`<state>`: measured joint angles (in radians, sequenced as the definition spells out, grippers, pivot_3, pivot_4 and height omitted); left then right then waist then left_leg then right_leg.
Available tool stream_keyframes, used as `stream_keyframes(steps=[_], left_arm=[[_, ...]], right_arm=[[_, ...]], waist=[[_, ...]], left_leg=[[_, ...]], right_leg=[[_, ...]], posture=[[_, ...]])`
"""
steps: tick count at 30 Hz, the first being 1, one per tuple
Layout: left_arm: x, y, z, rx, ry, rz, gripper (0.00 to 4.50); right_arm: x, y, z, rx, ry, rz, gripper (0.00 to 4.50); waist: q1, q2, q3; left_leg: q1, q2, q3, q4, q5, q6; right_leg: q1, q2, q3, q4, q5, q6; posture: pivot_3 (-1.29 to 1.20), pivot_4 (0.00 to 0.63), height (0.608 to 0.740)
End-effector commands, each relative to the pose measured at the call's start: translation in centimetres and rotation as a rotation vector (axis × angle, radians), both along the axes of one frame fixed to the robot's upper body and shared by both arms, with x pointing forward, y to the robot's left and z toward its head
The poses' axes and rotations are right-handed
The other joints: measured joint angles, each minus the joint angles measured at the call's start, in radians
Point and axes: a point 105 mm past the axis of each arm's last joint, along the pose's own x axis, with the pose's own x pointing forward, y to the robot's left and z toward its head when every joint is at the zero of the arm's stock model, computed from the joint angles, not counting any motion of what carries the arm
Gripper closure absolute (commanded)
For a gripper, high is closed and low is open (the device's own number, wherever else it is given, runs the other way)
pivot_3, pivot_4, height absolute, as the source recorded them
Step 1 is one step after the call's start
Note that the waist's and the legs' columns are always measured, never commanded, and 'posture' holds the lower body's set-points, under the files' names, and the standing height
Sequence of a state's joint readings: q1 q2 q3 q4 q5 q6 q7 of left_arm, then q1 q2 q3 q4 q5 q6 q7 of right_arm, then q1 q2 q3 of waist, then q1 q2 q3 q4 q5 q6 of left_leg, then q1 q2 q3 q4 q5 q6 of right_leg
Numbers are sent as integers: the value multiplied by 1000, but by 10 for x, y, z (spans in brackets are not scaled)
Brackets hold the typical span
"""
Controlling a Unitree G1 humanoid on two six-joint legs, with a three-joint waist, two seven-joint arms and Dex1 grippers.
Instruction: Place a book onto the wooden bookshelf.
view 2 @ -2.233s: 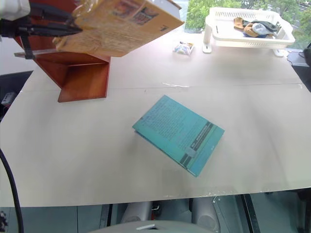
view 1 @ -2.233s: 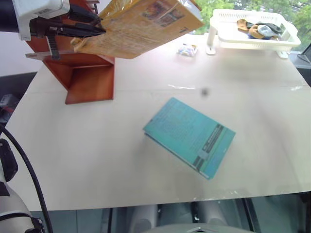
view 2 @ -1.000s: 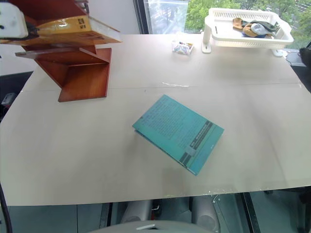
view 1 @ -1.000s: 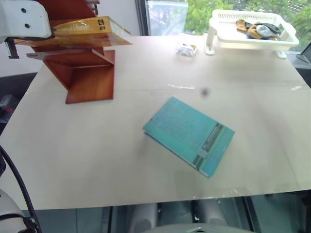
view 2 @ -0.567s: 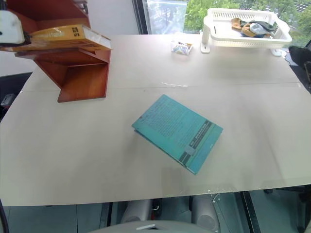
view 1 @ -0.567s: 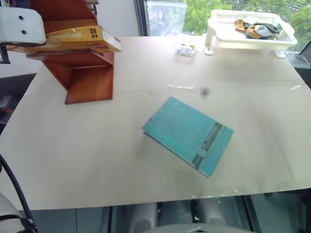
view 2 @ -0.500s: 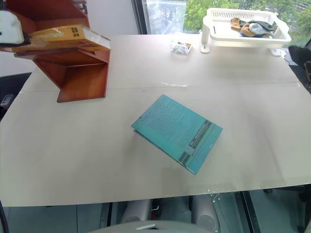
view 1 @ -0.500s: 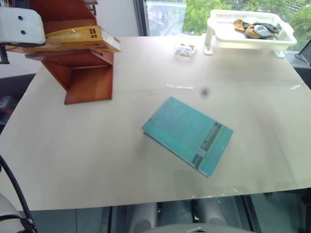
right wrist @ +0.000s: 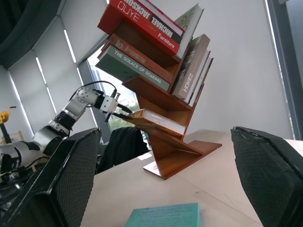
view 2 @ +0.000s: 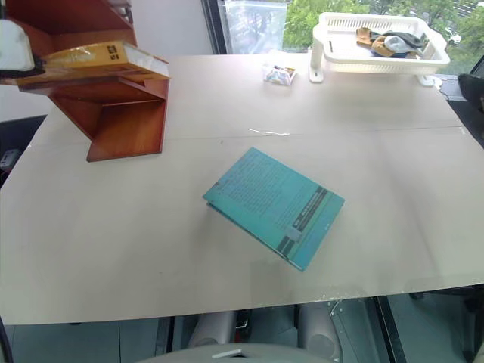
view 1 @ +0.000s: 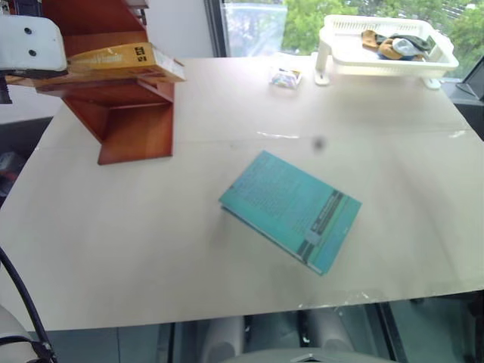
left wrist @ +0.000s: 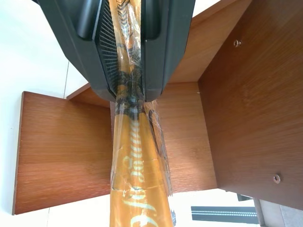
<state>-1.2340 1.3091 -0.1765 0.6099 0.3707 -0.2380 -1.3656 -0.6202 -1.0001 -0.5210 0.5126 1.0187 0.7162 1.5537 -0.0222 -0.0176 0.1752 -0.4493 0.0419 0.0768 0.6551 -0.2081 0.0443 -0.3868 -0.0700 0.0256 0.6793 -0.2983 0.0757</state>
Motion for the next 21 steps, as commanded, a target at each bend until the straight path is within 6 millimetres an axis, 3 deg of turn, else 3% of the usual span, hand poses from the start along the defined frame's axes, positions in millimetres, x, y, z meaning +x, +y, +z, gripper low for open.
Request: stream_keyframes(steps=[1,2,3,5,14,21], left_arm=[[-9,9,5,4,4,45,1868],[-9,8,5,2,5,46,1567],[-10,8,4,-4,11,46,898],[-12,8,4,-5,14,49,37],[-17,18,9,13,-34,96,37],[-21,9,39,-71,-204,38,37]], right_arm=[[-15,-6,15,-17,-91,18,0],[-15,-7,14,-15,-90,13,0],[-16,-9,14,-12,-90,8,0],[-17,-11,13,-10,-92,-1,0],[-16,-11,14,-11,-98,-4,0],[-13,-9,15,-18,-102,-2,0]], waist=[[2,0,0],[4,0,0],[6,0,0],[8,0,0],[9,0,0],[9,0,0]], left_leg=[[0,0,0,0,0,0],[-1,0,0,0,0,0],[-1,0,0,0,0,0],[-1,0,0,1,0,0],[-1,0,0,1,0,0],[-1,0,-1,1,0,0]], right_leg=[[0,0,0,0,0,0],[0,0,-1,0,0,0],[0,0,-1,0,0,0],[0,0,-1,0,0,0],[0,0,-1,0,0,0],[0,0,-1,0,0,0]], posture=[[0,150,740],[0,150,740],[0,150,740],[0,150,740],[0,150,740],[0,150,740]])
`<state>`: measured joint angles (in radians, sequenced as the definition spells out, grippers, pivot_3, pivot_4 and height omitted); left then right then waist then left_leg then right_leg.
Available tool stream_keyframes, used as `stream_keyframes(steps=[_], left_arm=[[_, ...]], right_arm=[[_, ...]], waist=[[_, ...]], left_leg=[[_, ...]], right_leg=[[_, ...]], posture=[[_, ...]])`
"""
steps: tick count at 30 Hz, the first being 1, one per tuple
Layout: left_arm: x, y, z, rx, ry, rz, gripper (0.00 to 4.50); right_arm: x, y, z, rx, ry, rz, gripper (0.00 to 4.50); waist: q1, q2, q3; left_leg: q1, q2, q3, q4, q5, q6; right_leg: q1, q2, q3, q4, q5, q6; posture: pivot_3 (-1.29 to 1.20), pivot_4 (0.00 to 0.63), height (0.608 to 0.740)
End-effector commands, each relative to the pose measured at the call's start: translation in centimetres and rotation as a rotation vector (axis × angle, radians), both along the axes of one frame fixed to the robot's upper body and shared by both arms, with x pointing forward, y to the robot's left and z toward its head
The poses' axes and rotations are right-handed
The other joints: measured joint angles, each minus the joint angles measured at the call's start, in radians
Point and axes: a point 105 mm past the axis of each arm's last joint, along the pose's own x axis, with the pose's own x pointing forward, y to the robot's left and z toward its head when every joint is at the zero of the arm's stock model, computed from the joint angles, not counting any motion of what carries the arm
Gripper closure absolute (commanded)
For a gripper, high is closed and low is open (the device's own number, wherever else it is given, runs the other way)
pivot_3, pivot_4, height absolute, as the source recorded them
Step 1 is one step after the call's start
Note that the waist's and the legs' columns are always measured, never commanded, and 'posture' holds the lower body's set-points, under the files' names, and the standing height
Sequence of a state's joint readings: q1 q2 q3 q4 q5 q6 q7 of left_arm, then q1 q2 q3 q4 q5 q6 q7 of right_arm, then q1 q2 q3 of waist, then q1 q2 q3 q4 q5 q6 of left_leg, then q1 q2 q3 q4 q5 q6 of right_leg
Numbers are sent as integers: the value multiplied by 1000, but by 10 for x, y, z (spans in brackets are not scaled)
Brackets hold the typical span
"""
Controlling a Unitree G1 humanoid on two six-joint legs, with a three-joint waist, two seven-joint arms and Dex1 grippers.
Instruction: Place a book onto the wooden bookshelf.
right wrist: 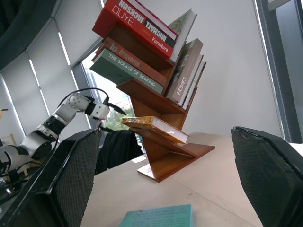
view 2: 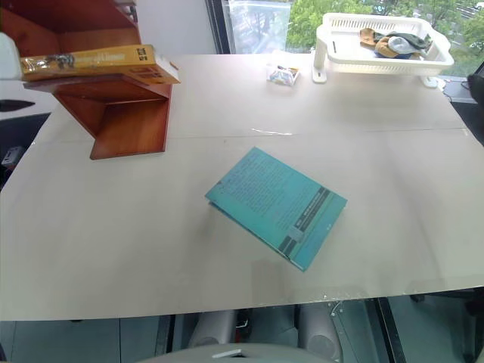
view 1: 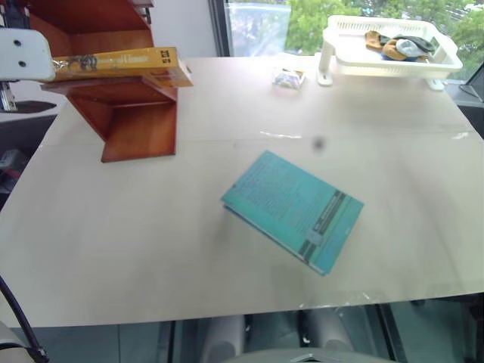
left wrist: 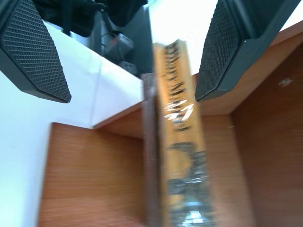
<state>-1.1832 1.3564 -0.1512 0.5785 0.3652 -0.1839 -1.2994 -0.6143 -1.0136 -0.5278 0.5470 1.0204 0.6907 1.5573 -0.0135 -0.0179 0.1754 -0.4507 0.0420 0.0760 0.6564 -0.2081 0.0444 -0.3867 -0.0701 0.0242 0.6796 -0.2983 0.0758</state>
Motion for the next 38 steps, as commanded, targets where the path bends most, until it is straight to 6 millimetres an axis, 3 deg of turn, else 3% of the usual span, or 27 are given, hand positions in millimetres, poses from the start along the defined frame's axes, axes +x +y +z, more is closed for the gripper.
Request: stream_keyframes(steps=[1,4,7,12,14,16,19,23,26,31,34,38], left_arm=[[-18,-10,37,-98,-156,-50,37],[-37,-24,40,-226,-142,-107,37],[-56,-32,29,-378,-93,-148,37],[-74,-57,-26,-582,140,-234,37],[-77,-72,-60,-674,259,-264,37],[-80,-93,-89,-812,358,-330,37],[-79,-109,-116,-984,412,-379,37],[-71,-113,-155,-1161,425,-340,37],[-64,-110,-188,-1188,423,-256,37],[-55,-122,-242,-1284,446,-138,37],[-59,-135,-264,-1322,490,-125,37],[-63,-140,-274,-1326,510,-121,37]], right_arm=[[-12,-2,15,-35,-96,20,0],[-12,-8,20,-29,-118,-13,0],[-12,-11,22,-36,-92,-20,0],[-11,-13,21,-42,-66,-27,0],[-11,-14,17,-41,-51,-29,0],[-11,-15,6,-70,-8,-42,0],[-12,-17,-13,-140,64,-77,0],[-14,-28,-49,-301,162,-181,0],[-5,-39,-74,-389,193,-321,0],[-14,-51,-133,-600,340,-393,0],[-20,-48,-155,-659,366,-399,0],[-21,-43,-159,-660,349,-423,0]], waist=[[0,0,0],[-2,0,0],[-6,2,1],[-6,2,0],[-6,4,-1],[-1,5,-1],[5,4,-1],[2,6,-2],[-4,6,-2],[3,6,-5],[3,6,-5],[3,9,-6]], left_leg=[[0,0,0,0,0,0],[0,0,-1,0,0,0],[0,2,-2,0,0,0],[3,6,-1,0,0,-1],[2,6,0,0,0,0],[4,6,-2,0,0,0],[2,6,-3,3,0,0],[3,5,-5,4,0,0],[6,3,-5,4,0,0],[8,3,-5,4,0,0],[7,1,-5,4,0,0],[8,1,-6,4,0,0]], right_leg=[[0,0,0,0,0,0],[0,0,0,0,0,0],[0,0,1,0,0,0],[1,1,0,1,0,0],[1,1,-1,1,0,0],[2,0,1,1,0,0],[3,0,-3,2,0,0],[5,0,-3,1,0,0],[8,0,-1,1,0,0],[10,1,-2,1,0,0],[10,0,0,1,1,1],[10,0,0,1,1,1]], posture=[[0,150,740],[0,150,740],[0,150,740],[0,150,740],[0,150,740],[0,150,740],[0,150,740],[0,150,740],[0,150,740],[0,150,740],[0,150,740],[0,150,740]])
